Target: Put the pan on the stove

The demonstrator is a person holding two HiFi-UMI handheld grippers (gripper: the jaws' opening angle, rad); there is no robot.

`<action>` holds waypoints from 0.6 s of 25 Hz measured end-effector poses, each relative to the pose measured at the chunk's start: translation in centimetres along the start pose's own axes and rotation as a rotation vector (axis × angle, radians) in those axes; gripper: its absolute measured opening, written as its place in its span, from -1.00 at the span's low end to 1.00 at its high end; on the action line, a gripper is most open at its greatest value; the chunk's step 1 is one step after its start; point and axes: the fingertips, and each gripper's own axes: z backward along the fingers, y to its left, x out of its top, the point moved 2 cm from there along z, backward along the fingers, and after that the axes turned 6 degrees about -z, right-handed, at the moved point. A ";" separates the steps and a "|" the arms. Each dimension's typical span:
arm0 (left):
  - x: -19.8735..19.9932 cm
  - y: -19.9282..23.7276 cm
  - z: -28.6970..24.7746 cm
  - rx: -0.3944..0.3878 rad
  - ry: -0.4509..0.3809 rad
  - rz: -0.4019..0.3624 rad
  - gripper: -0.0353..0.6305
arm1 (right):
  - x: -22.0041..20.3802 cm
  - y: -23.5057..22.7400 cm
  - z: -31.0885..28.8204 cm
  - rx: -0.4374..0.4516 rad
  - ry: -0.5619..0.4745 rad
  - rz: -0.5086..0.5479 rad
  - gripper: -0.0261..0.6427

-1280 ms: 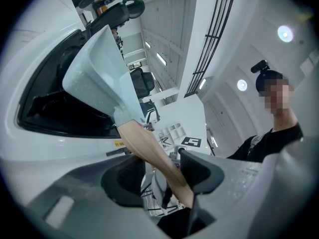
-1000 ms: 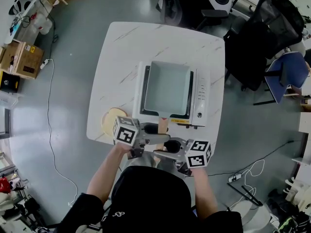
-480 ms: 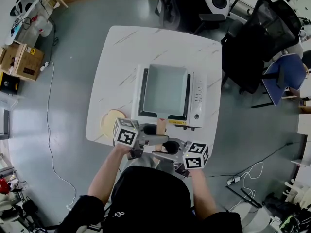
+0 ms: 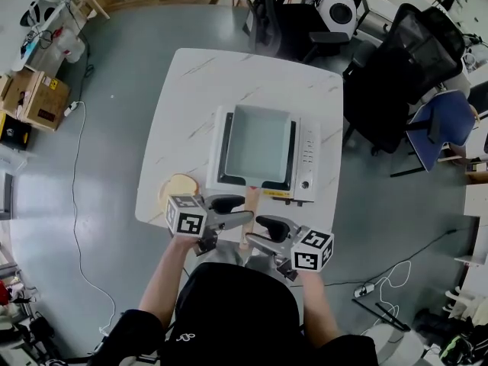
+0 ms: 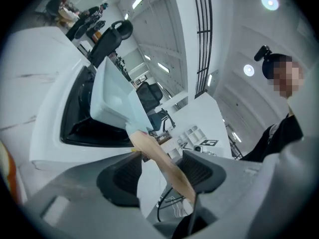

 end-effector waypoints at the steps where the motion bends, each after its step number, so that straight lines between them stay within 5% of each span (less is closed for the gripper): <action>1: 0.3 0.0 0.5 0.021 -0.023 -0.010 -0.14 | 0.3 0.0 0.3 -0.019 -0.014 0.014 -0.19; 4: 1.5 -0.4 1.8 0.074 -0.093 -0.050 -0.14 | 1.0 0.2 1.0 -0.068 -0.059 0.053 -0.20; 12: 3.8 -2.6 3.5 0.196 -0.197 -0.218 -0.16 | 3.3 1.2 2.0 -0.185 -0.173 0.193 -0.63; 15: 4.5 -3.7 4.0 0.246 -0.238 -0.281 -0.36 | 4.2 1.8 2.4 -0.235 -0.220 0.249 -0.80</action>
